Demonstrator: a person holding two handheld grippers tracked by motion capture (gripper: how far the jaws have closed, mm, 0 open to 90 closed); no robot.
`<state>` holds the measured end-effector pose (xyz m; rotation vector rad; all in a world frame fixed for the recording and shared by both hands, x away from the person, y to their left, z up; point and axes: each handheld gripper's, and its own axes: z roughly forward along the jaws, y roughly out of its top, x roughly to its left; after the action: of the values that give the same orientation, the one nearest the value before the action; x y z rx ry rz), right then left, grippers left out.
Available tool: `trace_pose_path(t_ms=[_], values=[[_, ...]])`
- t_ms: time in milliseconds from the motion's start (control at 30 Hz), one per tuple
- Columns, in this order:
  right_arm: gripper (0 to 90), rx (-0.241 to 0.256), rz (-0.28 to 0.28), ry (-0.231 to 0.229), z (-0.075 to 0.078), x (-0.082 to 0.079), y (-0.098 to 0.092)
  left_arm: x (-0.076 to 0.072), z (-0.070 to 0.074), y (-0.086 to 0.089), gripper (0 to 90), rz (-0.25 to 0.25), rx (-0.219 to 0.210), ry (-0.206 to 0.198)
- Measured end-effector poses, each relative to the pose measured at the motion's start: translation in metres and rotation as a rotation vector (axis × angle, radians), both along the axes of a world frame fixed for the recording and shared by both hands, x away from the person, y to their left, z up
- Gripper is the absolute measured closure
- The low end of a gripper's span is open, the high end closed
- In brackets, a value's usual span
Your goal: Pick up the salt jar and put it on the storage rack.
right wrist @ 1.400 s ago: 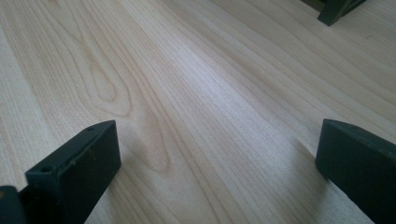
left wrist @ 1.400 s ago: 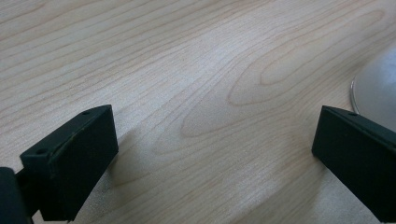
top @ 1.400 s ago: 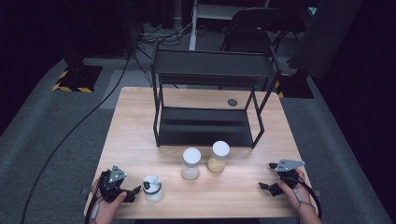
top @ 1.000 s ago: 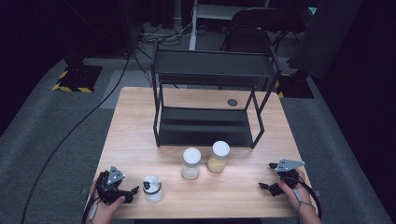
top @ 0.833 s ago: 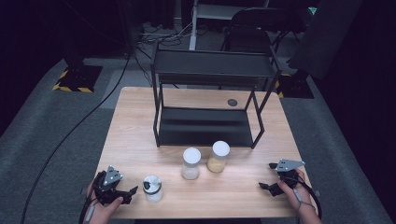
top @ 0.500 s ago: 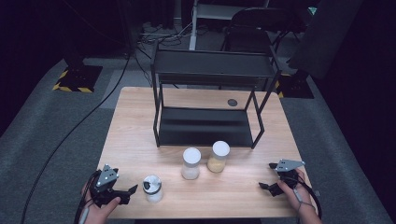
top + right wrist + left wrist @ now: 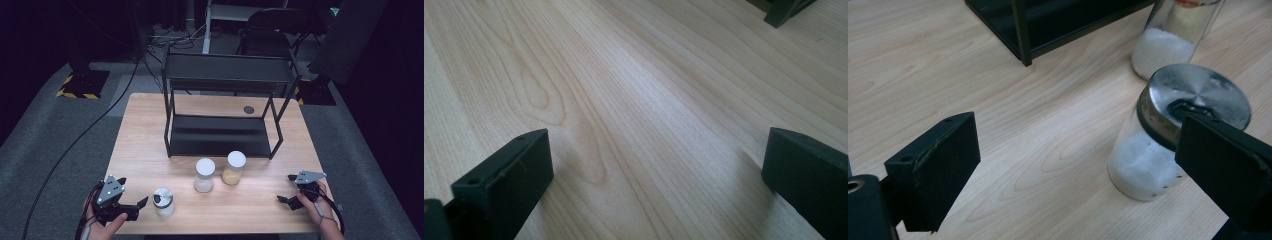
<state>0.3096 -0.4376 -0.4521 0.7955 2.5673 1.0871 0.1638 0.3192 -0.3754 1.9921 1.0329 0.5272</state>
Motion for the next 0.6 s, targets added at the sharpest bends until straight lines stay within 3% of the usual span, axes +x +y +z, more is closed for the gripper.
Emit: trace_pose_path(t_ms=[300,600], values=[[0.0,0.000,0.000,0.000,0.000,0.000,0.000,-0.001,0.000,-0.004,4.0,-0.011,-0.044,-0.017],[0.0,0.000,0.000,0.000,0.000,0.000,0.000,-0.001,0.004,-0.016,3.8,-0.028,-0.062,-0.019]])
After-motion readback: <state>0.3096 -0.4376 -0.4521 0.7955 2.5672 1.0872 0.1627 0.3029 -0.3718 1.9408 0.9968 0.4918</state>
